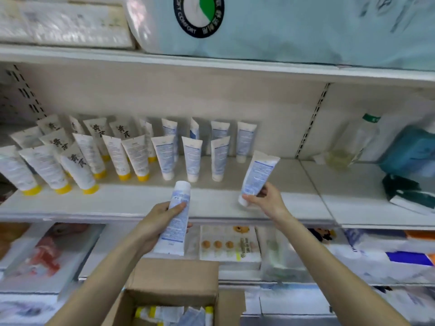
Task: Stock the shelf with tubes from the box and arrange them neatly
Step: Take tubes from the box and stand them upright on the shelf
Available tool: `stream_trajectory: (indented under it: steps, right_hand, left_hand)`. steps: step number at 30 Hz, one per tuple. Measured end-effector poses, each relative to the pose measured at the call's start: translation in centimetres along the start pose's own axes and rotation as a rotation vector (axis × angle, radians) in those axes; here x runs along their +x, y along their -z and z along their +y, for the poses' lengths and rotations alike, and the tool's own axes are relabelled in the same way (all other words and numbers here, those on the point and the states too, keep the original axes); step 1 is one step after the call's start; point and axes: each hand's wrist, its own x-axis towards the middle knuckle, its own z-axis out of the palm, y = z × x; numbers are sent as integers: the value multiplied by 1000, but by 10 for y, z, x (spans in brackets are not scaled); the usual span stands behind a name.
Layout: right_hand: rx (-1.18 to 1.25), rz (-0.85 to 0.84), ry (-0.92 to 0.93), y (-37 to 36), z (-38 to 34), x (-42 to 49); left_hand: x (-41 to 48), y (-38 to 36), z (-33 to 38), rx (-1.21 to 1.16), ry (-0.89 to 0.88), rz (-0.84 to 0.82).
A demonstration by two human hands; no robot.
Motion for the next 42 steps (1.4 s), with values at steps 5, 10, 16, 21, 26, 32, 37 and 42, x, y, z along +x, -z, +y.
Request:
stream_trajectory:
  steps: [5, 10, 16, 21, 26, 32, 37, 42]
  right_hand:
    - [-178, -31, 100, -1, 13, 50]
    - [-207, 9, 84, -9, 24, 90]
    - [-229, 38, 120, -9, 24, 119]
    - [-251, 40, 125, -8, 29, 129]
    - [-284, 40, 110, -9, 36, 132]
    - [-122, 142, -46, -3, 46, 106]
    - [16, 21, 2, -22, 25, 21]
    - [98, -268, -75, -77, -5, -31]
  left_hand:
    - [6, -19, -6, -40, 22, 72]
    - [3, -27, -18, -33, 7, 125]
    - [3, -28, -25, -58, -15, 182]
    - [4, -27, -27, -116, 8, 202]
    - [7, -21, -27, -128, 15, 202]
    - [9, -21, -16, -174, -9, 174]
    - [18, -30, -3, -179, -80, 170]
    - [20, -34, 3, -231, -146, 140]
